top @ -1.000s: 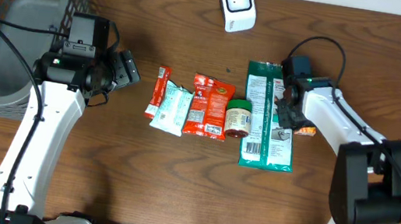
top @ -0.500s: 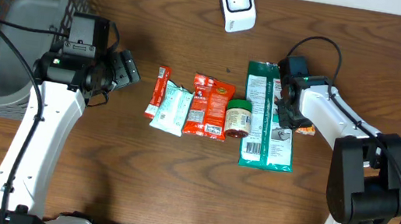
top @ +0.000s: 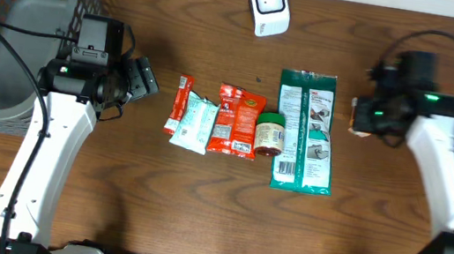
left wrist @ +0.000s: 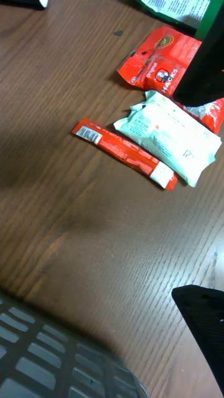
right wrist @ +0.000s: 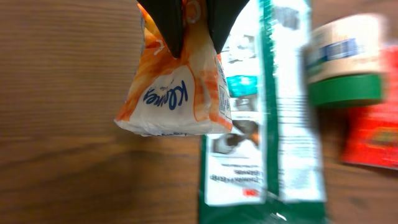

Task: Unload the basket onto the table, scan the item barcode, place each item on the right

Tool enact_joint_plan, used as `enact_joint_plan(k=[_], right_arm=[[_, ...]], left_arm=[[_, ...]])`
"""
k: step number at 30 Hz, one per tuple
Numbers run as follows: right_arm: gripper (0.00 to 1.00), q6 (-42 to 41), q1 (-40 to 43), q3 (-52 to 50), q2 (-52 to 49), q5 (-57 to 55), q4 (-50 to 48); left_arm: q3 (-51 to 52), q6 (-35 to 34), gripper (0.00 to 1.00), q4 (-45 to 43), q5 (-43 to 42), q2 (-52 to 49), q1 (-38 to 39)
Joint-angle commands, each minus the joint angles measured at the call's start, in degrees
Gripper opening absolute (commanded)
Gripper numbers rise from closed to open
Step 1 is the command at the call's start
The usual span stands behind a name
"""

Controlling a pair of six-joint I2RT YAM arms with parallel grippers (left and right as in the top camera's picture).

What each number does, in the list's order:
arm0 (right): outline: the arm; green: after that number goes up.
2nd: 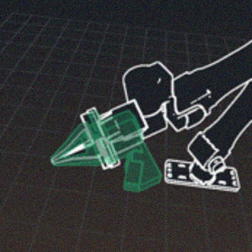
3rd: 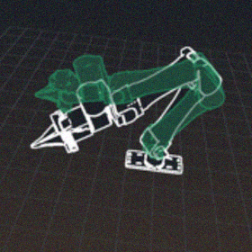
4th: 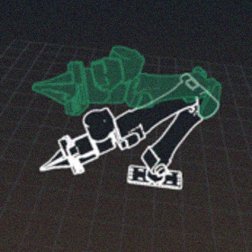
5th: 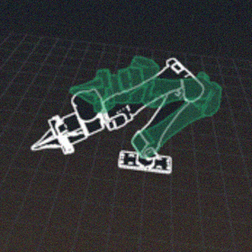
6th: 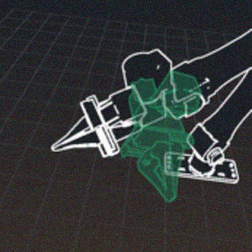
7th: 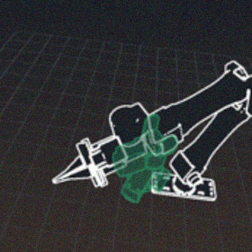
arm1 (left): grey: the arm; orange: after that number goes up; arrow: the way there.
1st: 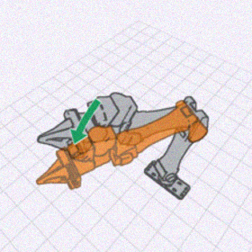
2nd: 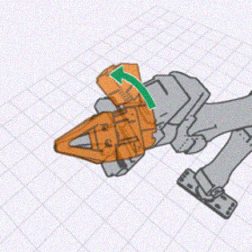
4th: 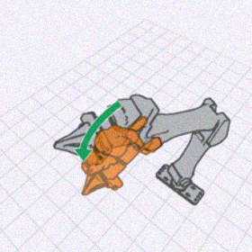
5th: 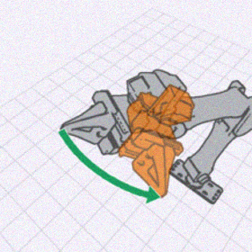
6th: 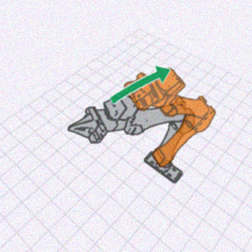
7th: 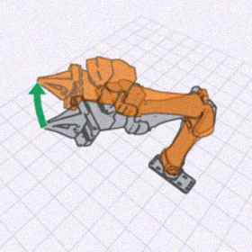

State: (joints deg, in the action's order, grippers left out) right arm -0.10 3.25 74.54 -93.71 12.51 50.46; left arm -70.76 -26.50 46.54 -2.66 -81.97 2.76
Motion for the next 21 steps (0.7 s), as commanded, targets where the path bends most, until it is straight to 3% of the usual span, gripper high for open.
enact_joint_plan(k=[1,10,21], right_arm=[[0.01,5.5,5.9,-1.3,-1.7,19.5,0.1],[0.01,17.2,16.3,-5.4,-13.6,46.3,-2.9],[0.05,23.5,17.1,-5.4,-26.8,47.6,-3.3]], left_arm=[[-0.6,1.0,0.92,0.3,0.7,-0.1,-0.2],[-0.6,1.0,0.92,0.3,0.7,-0.1,-0.2],[-0.6,1.0,0.92,0.3,0.7,-0.1,-0.2]])
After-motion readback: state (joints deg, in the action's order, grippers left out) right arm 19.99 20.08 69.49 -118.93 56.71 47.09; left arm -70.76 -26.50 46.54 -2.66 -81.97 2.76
